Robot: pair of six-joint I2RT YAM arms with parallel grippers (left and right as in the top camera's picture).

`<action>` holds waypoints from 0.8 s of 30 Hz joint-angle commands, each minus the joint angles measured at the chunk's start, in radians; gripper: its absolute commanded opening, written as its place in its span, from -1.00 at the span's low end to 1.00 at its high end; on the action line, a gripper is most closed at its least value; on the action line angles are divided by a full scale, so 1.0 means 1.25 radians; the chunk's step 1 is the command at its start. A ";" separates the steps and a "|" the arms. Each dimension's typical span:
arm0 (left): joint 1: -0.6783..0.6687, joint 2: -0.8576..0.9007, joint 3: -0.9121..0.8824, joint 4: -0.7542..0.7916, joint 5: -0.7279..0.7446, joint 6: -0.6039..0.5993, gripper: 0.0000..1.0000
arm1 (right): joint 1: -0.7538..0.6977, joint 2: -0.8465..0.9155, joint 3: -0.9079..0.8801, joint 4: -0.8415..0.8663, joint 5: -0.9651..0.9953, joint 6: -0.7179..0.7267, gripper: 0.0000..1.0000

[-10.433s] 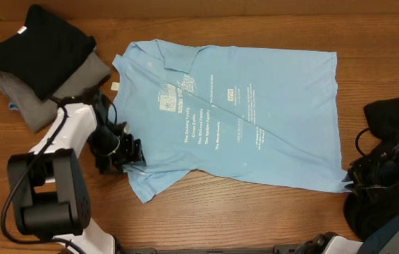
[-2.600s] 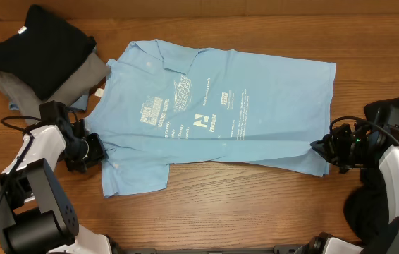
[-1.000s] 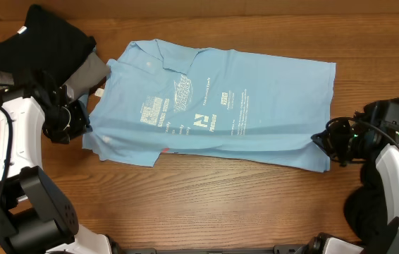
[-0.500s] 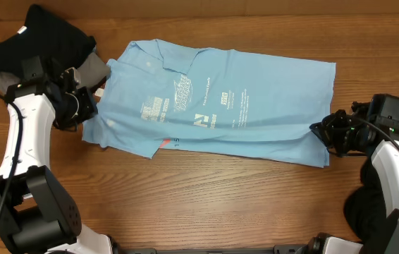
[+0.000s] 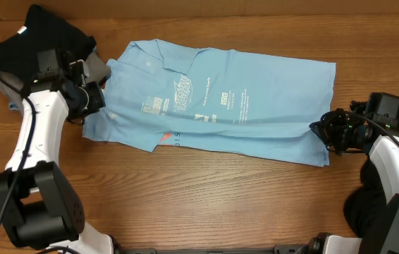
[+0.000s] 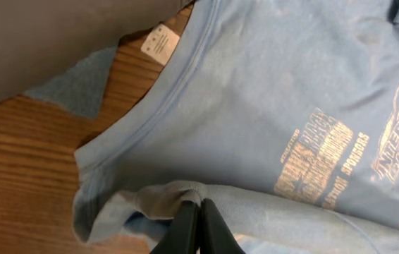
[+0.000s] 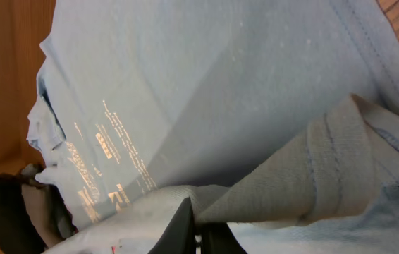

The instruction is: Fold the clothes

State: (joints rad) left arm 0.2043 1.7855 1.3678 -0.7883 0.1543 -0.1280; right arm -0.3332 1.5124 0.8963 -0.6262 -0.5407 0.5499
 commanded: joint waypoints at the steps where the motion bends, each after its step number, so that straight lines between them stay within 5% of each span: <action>1: -0.010 0.039 0.002 0.008 -0.025 -0.005 -0.91 | 0.002 0.004 0.016 0.010 0.019 0.001 -0.89; 10: -0.012 0.060 0.002 0.036 -0.025 -0.005 -0.80 | 0.002 0.004 0.016 0.014 0.029 0.001 -0.81; 12: -0.012 0.060 0.002 0.040 -0.025 -0.005 -0.48 | 0.002 0.004 0.016 0.017 0.033 0.001 -0.78; 14: -0.012 0.060 0.002 0.042 -0.025 -0.005 -0.11 | 0.002 0.004 0.016 0.017 0.040 0.000 -0.42; 16: -0.012 0.060 0.002 0.042 -0.025 -0.005 0.18 | 0.002 0.004 0.016 0.013 0.040 -0.002 -0.33; 24: -0.010 0.060 0.018 -0.022 0.061 0.055 0.30 | 0.002 0.004 0.016 -0.081 0.047 -0.120 -0.22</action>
State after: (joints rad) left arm 0.1959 1.8500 1.3678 -0.7956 0.1471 -0.1226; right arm -0.3332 1.5124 0.8967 -0.7029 -0.4973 0.4828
